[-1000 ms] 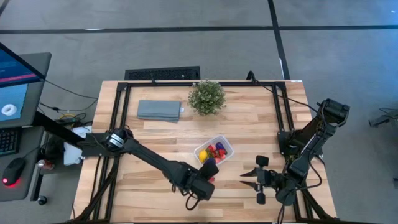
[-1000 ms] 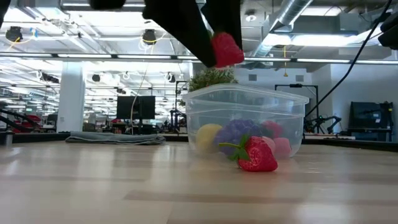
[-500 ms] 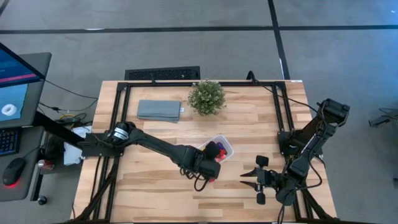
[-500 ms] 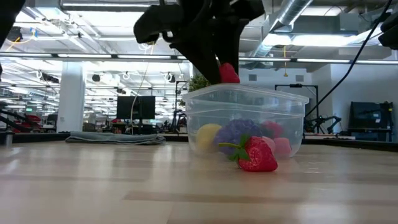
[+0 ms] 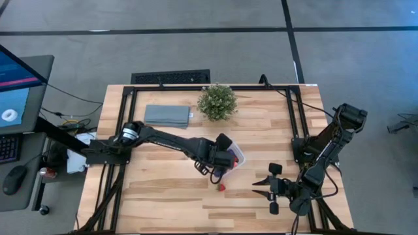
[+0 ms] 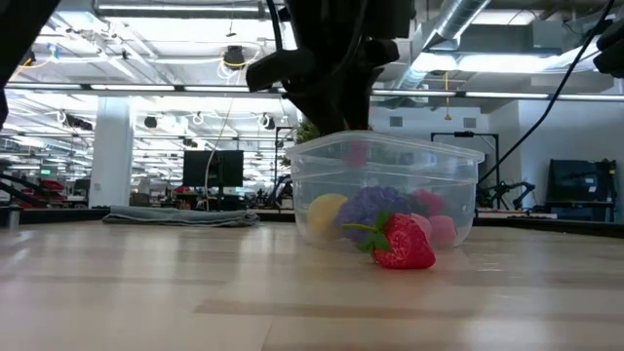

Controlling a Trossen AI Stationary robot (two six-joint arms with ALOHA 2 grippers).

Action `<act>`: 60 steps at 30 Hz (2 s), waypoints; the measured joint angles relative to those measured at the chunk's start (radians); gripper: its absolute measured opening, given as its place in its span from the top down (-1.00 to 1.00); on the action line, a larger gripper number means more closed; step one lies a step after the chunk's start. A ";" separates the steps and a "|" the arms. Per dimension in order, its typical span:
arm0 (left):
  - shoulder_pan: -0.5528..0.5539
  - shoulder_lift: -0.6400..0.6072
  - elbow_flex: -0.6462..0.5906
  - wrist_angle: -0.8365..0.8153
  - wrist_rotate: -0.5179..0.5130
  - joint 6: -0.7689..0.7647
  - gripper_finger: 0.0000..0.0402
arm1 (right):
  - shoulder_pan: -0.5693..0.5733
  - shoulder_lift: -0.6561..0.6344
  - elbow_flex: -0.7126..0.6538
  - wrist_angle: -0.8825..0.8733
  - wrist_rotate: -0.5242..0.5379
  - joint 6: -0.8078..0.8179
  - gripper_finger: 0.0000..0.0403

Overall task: Pick and placing Produce into tupperware
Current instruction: Put the red strawberry into the transparent bin

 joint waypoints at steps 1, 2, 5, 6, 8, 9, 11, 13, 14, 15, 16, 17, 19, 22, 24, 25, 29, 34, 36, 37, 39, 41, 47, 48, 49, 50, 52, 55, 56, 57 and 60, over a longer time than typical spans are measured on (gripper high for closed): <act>0.004 0.000 0.000 0.000 0.000 0.000 0.12 | 0.000 0.000 0.000 0.000 0.000 0.000 0.34; 0.007 0.000 0.000 0.000 0.000 0.000 0.09 | 0.000 0.000 0.000 0.000 0.000 0.000 0.34; 0.017 0.000 0.000 0.000 0.000 -0.007 0.02 | 0.000 0.000 0.000 0.000 0.000 0.000 0.34; 0.021 0.000 0.000 0.000 0.000 -0.008 0.00 | 0.000 0.000 0.000 0.000 0.000 0.000 0.34; 0.028 -0.002 0.000 -0.009 -0.007 -0.011 -0.05 | 0.000 0.000 0.000 -0.001 0.000 0.000 0.34; 0.031 -0.008 -0.001 -0.028 -0.019 -0.019 -0.07 | 0.000 0.000 0.000 -0.001 0.000 0.000 0.34; 0.037 -0.033 -0.001 -0.071 -0.047 -0.047 -0.10 | -0.006 0.000 0.000 0.001 0.000 0.005 0.34; 0.042 -0.078 -0.001 -0.122 -0.055 -0.099 -0.11 | -0.019 0.000 0.000 0.001 -0.001 0.029 0.34; 0.043 -0.108 -0.001 -0.139 -0.054 -0.129 -0.11 | -0.028 0.000 0.000 -0.001 -0.002 0.041 0.34; 0.043 -0.137 -0.001 -0.153 -0.042 -0.158 -0.11 | -0.036 0.000 0.000 -0.004 -0.003 0.049 0.34; 0.043 -0.170 -0.001 -0.169 -0.024 -0.184 -0.11 | -0.045 0.000 0.000 -0.005 -0.003 0.051 0.34; 0.037 -0.203 -0.001 -0.183 -0.006 -0.209 -0.11 | -0.054 0.000 0.000 -0.005 -0.003 0.051 0.34; 0.017 -0.271 -0.005 -0.194 0.019 -0.248 -0.11 | -0.072 0.000 0.000 -0.005 -0.006 0.052 0.34; -0.037 -0.374 -0.035 -0.194 0.016 -0.283 -0.10 | -0.107 0.001 0.000 0.001 -0.047 0.054 0.34; -0.083 -0.423 -0.061 -0.193 0.001 -0.311 -0.10 | -0.141 0.025 0.001 0.038 -0.095 0.054 0.34; -0.107 -0.445 -0.076 -0.191 -0.009 -0.327 -0.10 | -0.157 0.047 0.001 0.056 -0.126 0.050 0.34; -0.212 -0.522 -0.159 -0.184 -0.079 -0.409 -0.10 | -0.219 0.161 0.002 0.196 -0.277 -0.018 0.34; -0.336 -0.606 -0.286 -0.183 -0.186 -0.551 -0.10 | -0.266 0.310 0.021 0.374 -0.344 -0.148 0.34; -0.385 -0.642 -0.331 -0.182 -0.227 -0.616 -0.10 | -0.274 0.349 0.042 0.378 -0.344 -0.165 0.34; -0.411 -0.663 -0.354 -0.182 -0.246 -0.651 -0.10 | -0.278 0.364 0.052 0.378 -0.344 -0.168 0.34; -0.468 -0.703 -0.402 -0.183 -0.290 -0.723 -0.10 | -0.285 0.390 0.065 0.379 -0.345 -0.166 0.34; -0.528 -0.744 -0.451 -0.182 -0.349 -0.801 -0.10 | -0.292 0.418 0.080 0.379 -0.356 -0.162 0.34; -0.719 -0.854 -0.612 -0.183 -0.538 -1.037 -0.10 | -0.318 0.458 0.115 0.378 -0.446 -0.160 0.33; -0.748 -0.868 -0.635 -0.182 -0.565 -1.073 -0.10 | -0.321 0.458 0.117 0.378 -0.448 -0.160 0.32; -0.776 -0.881 -0.657 -0.183 -0.593 -1.110 -0.10 | -0.325 0.458 0.118 0.379 -0.452 -0.159 0.31; -0.801 -0.892 -0.678 -0.184 -0.619 -1.143 -0.10 | -0.330 0.456 0.118 0.377 -0.451 -0.159 0.30; -0.845 -0.905 -0.717 -0.182 -0.661 -1.200 -0.10 | -0.336 0.450 0.118 0.378 -0.449 -0.160 0.27; -0.891 -0.911 -0.763 -0.183 -0.713 -1.268 -0.10 | -0.350 0.449 0.118 0.377 -0.448 -0.159 0.23; -0.903 -0.911 -0.776 -0.182 -0.725 -1.286 -0.10 | -0.354 0.449 0.118 0.378 -0.449 -0.159 0.22; -0.912 -0.911 -0.788 -0.182 -0.735 -1.306 -0.10 | -0.359 0.450 0.118 0.378 -0.449 -0.158 0.20; -0.929 -0.911 -0.819 -0.179 -0.761 -1.363 -0.10 | -0.370 0.456 0.118 0.373 -0.463 -0.135 0.15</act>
